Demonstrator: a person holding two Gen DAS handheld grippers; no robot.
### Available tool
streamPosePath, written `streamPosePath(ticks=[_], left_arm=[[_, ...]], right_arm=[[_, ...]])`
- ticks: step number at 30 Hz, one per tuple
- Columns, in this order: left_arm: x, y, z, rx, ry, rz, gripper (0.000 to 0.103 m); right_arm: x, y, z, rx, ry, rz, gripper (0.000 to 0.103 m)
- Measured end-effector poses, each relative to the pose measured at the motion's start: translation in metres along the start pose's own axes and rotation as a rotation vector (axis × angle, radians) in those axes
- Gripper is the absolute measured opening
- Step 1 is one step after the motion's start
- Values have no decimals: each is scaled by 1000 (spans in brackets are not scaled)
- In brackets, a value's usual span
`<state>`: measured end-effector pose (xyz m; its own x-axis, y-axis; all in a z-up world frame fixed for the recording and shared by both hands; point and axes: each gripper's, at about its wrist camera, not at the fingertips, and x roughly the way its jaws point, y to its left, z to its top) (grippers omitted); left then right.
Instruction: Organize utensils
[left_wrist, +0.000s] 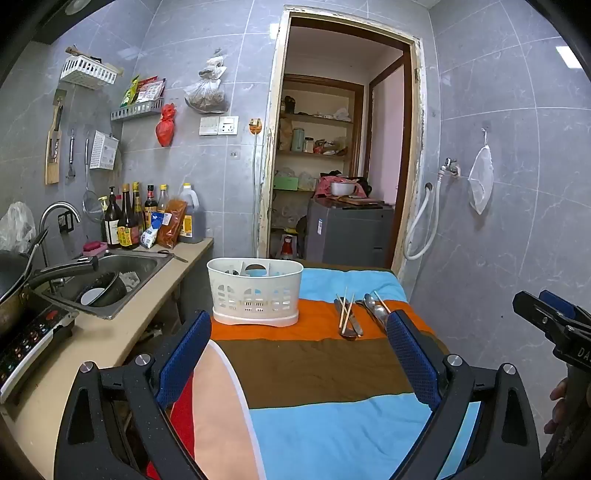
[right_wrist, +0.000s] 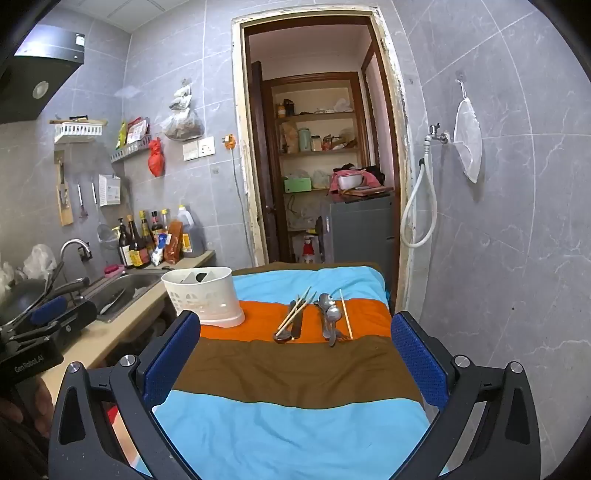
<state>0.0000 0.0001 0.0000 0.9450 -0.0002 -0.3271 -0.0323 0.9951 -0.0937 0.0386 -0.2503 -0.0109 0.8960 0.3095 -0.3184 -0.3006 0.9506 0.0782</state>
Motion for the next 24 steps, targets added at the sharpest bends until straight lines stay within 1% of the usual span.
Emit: streamPosePath(ticks=[16,18,24], left_arm=[[-1,-6,-1,3,1,-4,93],[0,0,0,-2,4,-3,93],[1,-1,0,2,4,-6,93]], right_arm=[[0,0,-1,0,7,-1,103],[-1,-1,-1,1,7,-1,103],[-1,-2,-1,3,8,0,103]])
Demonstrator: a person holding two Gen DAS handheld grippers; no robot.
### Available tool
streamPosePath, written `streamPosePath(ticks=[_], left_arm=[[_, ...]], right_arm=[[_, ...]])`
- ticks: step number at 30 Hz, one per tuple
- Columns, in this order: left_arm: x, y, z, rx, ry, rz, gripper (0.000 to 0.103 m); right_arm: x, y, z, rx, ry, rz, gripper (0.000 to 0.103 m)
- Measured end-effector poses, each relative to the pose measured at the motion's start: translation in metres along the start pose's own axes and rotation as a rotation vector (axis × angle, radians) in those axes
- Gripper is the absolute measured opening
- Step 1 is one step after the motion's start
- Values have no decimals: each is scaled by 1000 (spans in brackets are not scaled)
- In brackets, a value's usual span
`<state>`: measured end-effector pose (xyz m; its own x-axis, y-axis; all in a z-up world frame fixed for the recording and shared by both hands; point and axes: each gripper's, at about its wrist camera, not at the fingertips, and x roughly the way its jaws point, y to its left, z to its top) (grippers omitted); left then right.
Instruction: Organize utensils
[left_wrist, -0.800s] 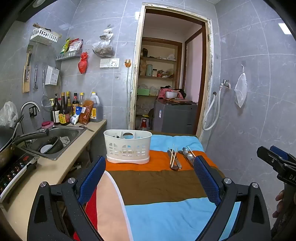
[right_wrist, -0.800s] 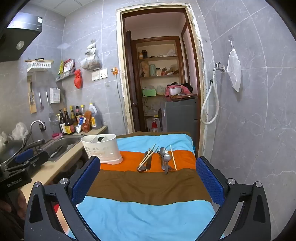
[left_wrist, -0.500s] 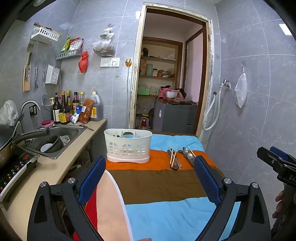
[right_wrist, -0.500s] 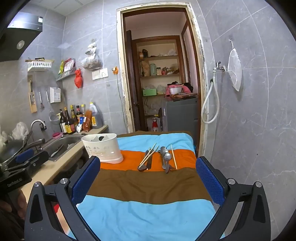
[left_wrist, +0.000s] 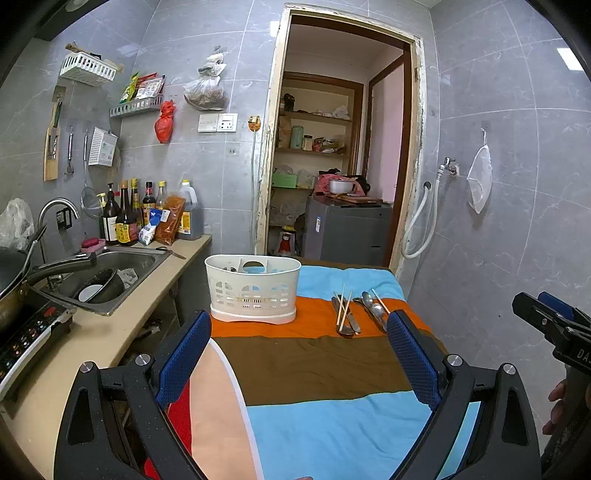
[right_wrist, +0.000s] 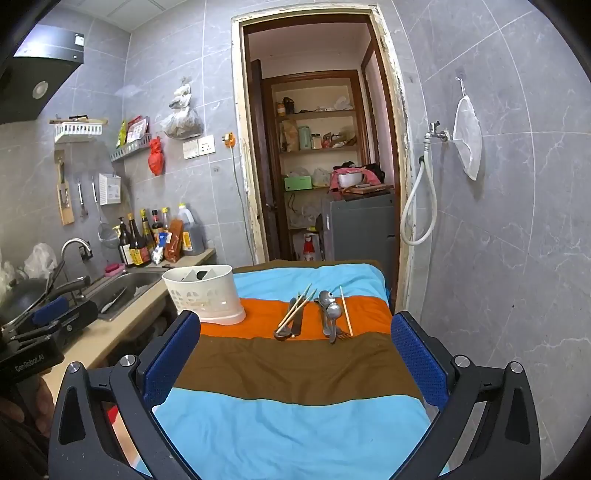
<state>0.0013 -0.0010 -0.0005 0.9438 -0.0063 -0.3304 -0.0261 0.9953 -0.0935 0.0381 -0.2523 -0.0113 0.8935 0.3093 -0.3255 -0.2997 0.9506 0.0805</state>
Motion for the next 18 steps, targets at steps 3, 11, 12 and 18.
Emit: streamPosePath(ticks=[3,11,12,18], left_arm=[[0,0,0,-1,1,1,93],[0,1,1,-2,3,-1,93],[0,1,1,-3,3,-2,93],[0,1,1,-5,4,-1,93]], right_arm=[[0,0,0,0,-1,0,103],[0,1,0,1,1,1,103],[-1,1,0,0,0,2,103],[0,1,-1,2,1,0,103]])
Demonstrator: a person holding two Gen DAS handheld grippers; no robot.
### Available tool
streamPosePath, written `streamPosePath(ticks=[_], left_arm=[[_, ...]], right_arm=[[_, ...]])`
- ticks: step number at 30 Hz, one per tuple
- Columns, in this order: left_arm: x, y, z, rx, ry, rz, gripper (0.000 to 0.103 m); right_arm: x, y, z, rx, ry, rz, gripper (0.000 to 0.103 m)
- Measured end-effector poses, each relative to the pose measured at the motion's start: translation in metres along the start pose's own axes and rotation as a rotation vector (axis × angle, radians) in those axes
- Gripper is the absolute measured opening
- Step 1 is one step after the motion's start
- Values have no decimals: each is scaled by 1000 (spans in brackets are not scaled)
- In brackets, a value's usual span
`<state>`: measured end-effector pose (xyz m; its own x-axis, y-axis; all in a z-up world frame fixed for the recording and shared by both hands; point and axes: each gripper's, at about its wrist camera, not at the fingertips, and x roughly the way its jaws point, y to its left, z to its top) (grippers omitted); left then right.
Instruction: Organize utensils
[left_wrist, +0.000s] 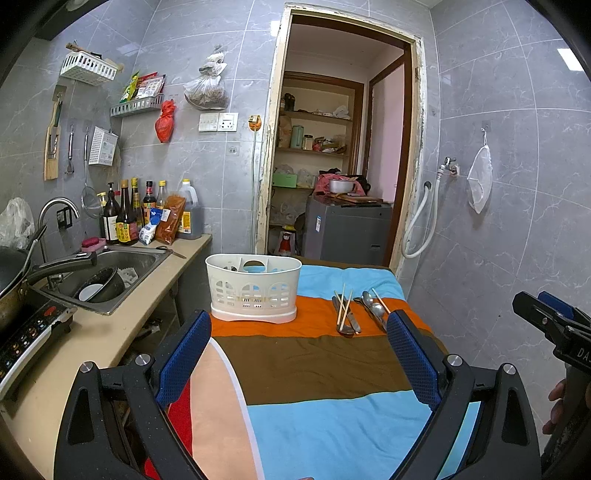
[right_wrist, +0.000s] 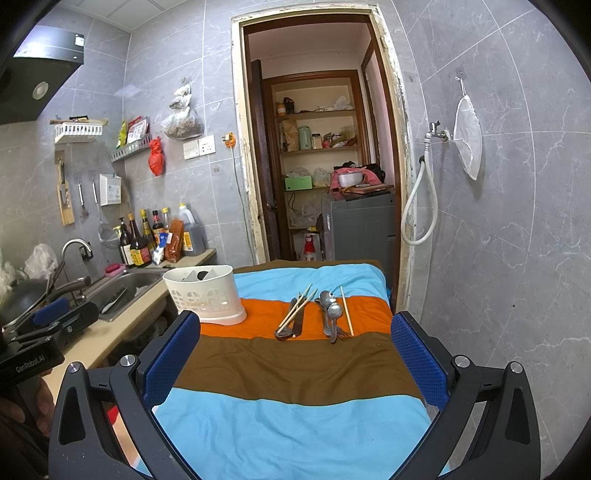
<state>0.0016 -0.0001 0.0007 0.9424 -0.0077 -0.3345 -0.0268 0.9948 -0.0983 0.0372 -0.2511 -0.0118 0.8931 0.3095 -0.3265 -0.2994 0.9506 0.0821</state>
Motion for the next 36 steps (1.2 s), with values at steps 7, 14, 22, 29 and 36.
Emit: streamPosePath(ticks=[7,14,22,29,36], left_arm=[[0,0,0,-1,0,-1,93],[0,0,0,-1,1,-1,93],[0,0,1,-2,2,0,93],[1,0,-2,-6,1,0,93],[0,0,-2,-6,2,-1,93]], right_arm=[[0,-1,0,1,1,0,103],[0,-2,0,1,1,0,103],[-1,-2,1,1,1,1,103],[-1,-2,1,1,1,1,103],[-1,-2,1,1,1,1,103]])
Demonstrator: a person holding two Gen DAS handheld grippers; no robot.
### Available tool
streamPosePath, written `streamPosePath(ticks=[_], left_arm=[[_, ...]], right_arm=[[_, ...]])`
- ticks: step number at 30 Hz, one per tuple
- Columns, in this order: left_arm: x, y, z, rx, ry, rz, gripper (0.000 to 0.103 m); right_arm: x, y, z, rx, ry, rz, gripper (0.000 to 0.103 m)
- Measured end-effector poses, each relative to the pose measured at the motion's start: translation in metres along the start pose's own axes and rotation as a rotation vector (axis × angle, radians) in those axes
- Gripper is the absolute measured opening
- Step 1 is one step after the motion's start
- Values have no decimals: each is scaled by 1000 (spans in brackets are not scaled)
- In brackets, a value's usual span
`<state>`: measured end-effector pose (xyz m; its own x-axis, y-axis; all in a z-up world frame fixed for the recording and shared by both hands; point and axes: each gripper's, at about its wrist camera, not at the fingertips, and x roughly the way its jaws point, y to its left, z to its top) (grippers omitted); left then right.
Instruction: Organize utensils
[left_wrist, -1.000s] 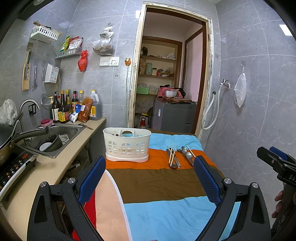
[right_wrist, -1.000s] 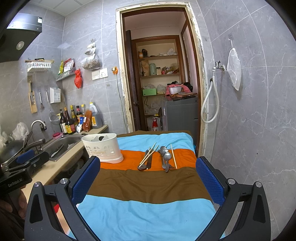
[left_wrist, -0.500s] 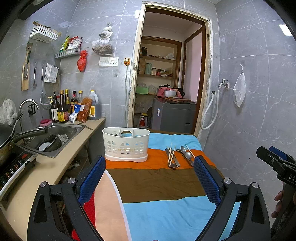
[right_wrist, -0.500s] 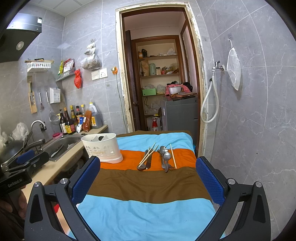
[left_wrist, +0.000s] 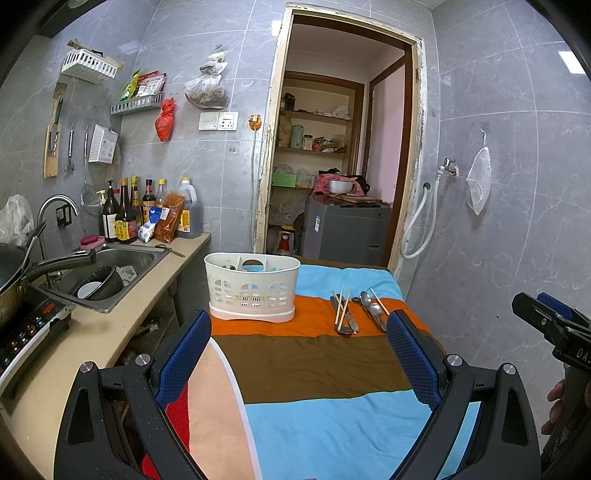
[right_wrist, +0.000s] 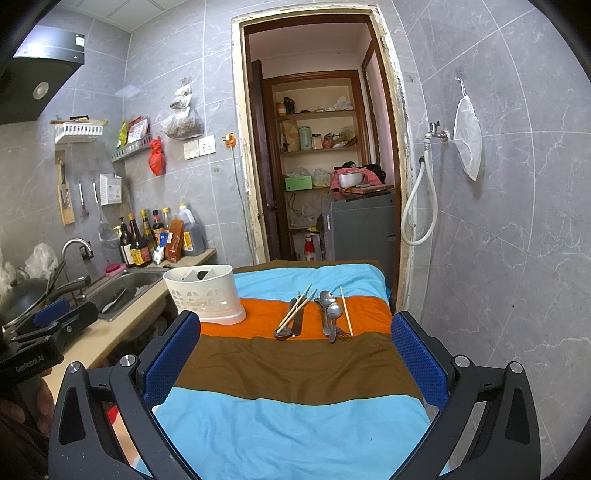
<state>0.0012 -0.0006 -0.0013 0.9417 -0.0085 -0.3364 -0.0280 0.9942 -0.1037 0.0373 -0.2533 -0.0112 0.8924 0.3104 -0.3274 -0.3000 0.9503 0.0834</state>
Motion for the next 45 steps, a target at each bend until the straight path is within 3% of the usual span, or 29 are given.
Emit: streamPosePath(ticks=[25,45], left_arm=[[3,-5,-11,-6,6,4,93],[15,15,-1,-23,-2,75,93]], right_arm=[[1,2,-1,1,1,0,103],[17,9,1,2,37,-74,103]])
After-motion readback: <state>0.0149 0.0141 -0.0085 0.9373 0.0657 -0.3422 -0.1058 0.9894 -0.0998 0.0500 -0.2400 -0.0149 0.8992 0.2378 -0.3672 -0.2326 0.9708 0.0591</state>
